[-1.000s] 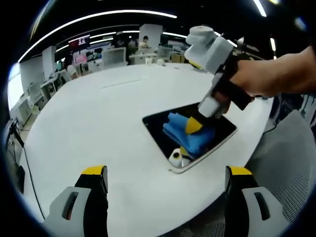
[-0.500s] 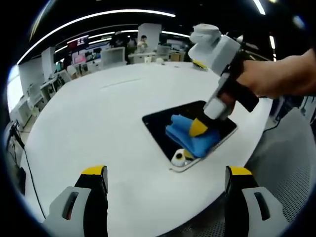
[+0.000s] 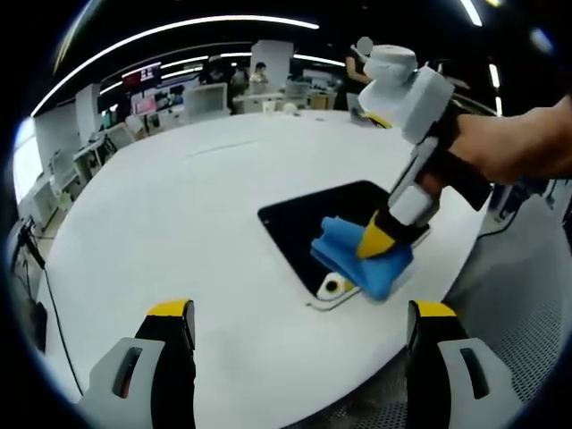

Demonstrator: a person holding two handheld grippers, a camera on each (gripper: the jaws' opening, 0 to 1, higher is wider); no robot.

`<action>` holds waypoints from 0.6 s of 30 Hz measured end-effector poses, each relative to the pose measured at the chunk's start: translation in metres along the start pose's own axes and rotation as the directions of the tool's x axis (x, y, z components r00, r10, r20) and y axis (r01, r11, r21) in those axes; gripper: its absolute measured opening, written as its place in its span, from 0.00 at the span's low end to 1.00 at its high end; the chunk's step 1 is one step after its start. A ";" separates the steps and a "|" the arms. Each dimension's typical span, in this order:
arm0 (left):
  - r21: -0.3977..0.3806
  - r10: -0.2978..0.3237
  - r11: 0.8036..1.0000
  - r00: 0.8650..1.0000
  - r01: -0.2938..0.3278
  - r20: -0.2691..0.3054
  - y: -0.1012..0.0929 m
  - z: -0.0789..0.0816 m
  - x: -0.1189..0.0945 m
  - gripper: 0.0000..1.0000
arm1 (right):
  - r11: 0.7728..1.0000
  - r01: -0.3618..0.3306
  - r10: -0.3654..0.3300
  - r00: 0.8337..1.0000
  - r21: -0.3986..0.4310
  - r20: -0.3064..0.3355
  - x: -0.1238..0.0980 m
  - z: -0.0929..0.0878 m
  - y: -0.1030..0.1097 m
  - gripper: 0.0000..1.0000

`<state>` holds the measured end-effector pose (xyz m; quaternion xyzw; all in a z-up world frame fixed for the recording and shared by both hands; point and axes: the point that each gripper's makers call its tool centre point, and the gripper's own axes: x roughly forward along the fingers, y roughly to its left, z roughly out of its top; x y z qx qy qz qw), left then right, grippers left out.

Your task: Wipe the mirror surface with the cleaning cloth until all visible marks leave the cleaned area.

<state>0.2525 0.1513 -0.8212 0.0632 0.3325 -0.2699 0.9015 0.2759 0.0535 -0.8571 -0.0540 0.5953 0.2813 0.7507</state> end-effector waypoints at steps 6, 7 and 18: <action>-0.010 0.006 1.000 1.000 -0.006 0.008 0.002 0.001 0.000 0.99 | 1.000 -0.005 0.005 1.000 -0.001 -0.006 0.000 -0.004 0.003 0.02; -0.009 0.005 1.000 1.000 -0.005 0.008 0.001 0.001 0.000 0.99 | 1.000 -0.005 0.005 1.000 -0.004 -0.005 0.000 -0.005 0.003 0.02; -0.010 0.003 1.000 1.000 -0.003 0.012 0.001 0.002 0.000 0.99 | 1.000 -0.022 0.022 1.000 0.006 -0.018 -0.002 -0.012 0.009 0.02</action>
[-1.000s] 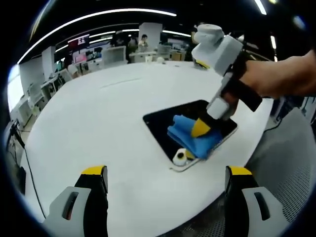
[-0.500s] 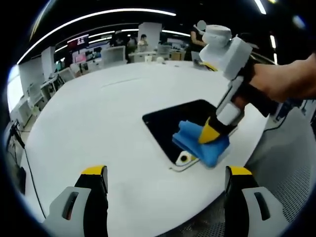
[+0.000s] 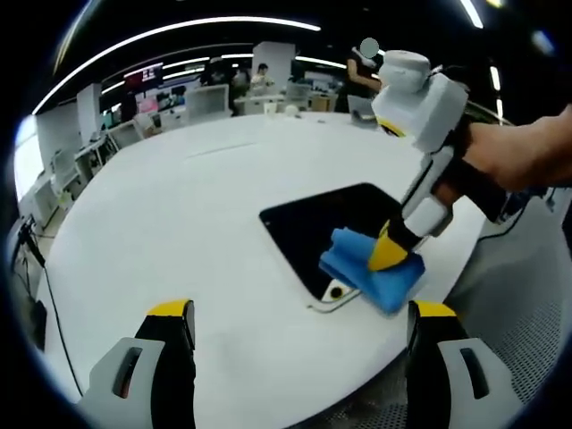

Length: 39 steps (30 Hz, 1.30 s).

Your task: Wipe the mirror surface with the cleaning cloth until all visible marks leave the cleaned area.

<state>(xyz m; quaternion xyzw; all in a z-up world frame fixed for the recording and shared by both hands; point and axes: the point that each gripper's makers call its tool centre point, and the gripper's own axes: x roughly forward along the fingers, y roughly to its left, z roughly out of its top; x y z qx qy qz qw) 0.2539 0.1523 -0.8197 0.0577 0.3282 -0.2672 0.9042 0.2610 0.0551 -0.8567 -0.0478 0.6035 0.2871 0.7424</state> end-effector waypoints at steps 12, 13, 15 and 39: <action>0.003 -0.009 1.000 1.000 0.009 -0.001 -0.001 0.000 0.001 0.99 | 1.000 -0.012 0.012 1.000 0.016 0.003 0.000 -0.002 0.000 0.02; 0.006 -0.010 1.000 1.000 0.010 -0.001 -0.002 0.000 0.001 0.99 | 1.000 -0.011 0.011 1.000 0.015 0.002 0.000 -0.002 0.000 0.02; 0.008 -0.013 1.000 1.000 0.013 -0.002 -0.002 0.000 0.001 0.99 | 1.000 -0.014 0.014 1.000 0.015 0.002 -0.001 -0.003 0.000 0.02; -0.001 0.000 1.000 1.000 0.000 -0.002 0.000 0.000 0.000 0.99 | 1.000 -0.019 0.019 1.000 0.011 -0.002 -0.005 -0.006 -0.011 0.02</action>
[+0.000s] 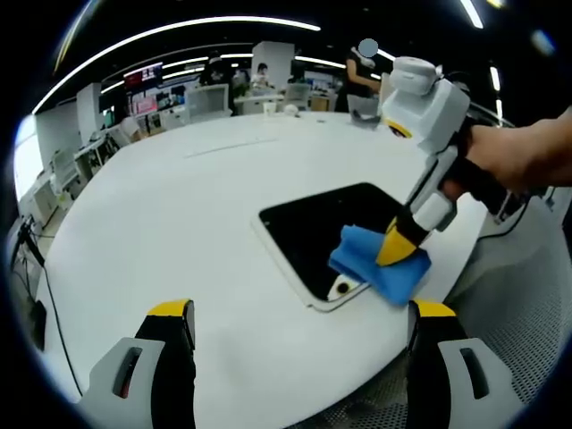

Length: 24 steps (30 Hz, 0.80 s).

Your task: Wipe the mirror surface with the cleaning cloth until all visible marks leave the cleaned area.

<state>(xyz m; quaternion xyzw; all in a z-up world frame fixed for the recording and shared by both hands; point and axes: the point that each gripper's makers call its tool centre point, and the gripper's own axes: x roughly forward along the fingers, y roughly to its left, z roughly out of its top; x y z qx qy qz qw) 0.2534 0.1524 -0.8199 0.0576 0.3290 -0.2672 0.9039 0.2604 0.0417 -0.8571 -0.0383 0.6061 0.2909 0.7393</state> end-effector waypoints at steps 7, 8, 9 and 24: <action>0.001 0.008 1.000 1.000 -0.008 -0.004 0.001 -0.001 -0.001 0.99 | 1.000 0.011 -0.011 1.000 -0.005 -0.002 -0.003 -0.004 -0.008 0.02; 0.001 0.008 1.000 1.000 -0.008 -0.003 0.001 -0.001 -0.001 0.99 | 1.000 0.014 -0.014 1.000 -0.004 -0.002 -0.004 -0.004 -0.010 0.02; 0.001 0.008 1.000 1.000 -0.008 -0.003 0.001 -0.001 -0.001 0.99 | 1.000 0.015 -0.015 1.000 -0.003 -0.002 -0.005 -0.005 -0.011 0.02; -0.010 0.010 1.000 1.000 -0.010 -0.007 0.001 -0.002 -0.001 0.99 | 0.999 0.033 -0.033 0.999 0.005 -0.001 -0.010 -0.010 -0.023 0.02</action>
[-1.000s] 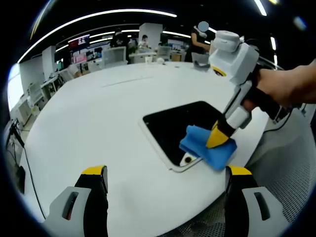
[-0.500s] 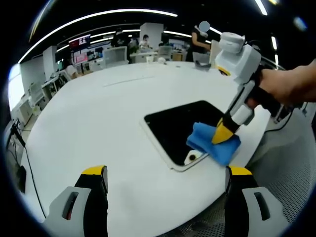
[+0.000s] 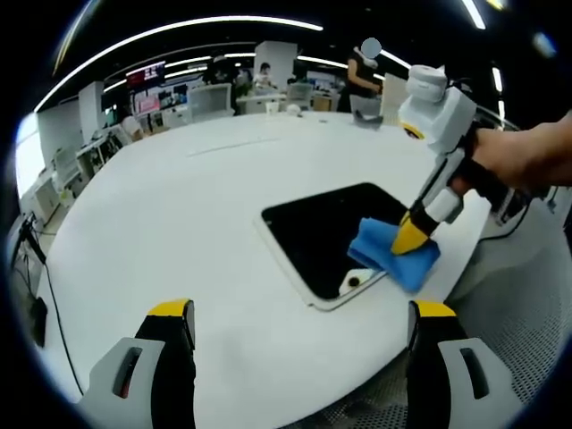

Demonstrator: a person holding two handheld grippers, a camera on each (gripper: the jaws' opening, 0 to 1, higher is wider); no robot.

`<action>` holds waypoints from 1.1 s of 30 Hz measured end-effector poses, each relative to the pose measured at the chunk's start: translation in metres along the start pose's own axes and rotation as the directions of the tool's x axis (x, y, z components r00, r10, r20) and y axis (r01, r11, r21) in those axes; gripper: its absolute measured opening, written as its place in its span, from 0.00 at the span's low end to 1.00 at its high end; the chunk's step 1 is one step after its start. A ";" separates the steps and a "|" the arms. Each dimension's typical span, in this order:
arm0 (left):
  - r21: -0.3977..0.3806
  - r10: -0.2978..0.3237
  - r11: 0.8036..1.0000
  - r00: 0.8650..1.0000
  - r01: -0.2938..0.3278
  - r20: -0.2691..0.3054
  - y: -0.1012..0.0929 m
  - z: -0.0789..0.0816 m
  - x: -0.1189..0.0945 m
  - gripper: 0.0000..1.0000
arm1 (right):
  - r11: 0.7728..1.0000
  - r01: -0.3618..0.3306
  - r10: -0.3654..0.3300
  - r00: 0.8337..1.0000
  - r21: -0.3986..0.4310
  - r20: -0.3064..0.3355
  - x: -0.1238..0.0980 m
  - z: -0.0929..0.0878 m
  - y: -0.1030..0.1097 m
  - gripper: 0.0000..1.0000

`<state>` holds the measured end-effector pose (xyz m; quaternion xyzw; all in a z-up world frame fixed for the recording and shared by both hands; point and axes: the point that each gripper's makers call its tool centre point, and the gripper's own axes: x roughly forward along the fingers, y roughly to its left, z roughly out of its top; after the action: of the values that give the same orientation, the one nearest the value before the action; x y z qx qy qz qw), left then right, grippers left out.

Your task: Wipe the mirror surface with the cleaning cloth until all visible marks leave the cleaned area.

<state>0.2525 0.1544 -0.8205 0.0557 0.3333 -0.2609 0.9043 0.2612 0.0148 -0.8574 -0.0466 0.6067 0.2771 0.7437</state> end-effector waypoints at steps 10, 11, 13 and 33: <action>0.032 -0.023 0.999 1.000 0.022 0.009 -0.006 0.013 -0.005 1.00 | 1.000 0.004 -0.004 1.000 0.009 -0.003 0.000 0.000 0.000 0.02; 0.037 -0.028 0.999 1.000 0.027 0.013 -0.009 0.015 -0.006 1.00 | 1.000 0.003 -0.003 1.000 0.013 -0.001 0.000 0.000 0.000 0.02; 0.025 -0.032 0.999 0.999 0.031 0.014 -0.012 0.014 -0.005 1.00 | 1.000 0.008 -0.008 1.000 0.016 0.001 0.000 0.001 -0.001 0.02; 0.055 -0.007 0.998 1.000 0.007 -0.013 -0.009 0.001 -0.002 1.00 | 0.999 0.024 -0.024 1.000 0.040 0.014 0.002 0.021 -0.016 0.02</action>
<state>0.2473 0.1475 -0.8184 0.0810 0.3319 -0.2728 0.8994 0.2874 0.0104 -0.8579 -0.0370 0.6060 0.2563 0.7521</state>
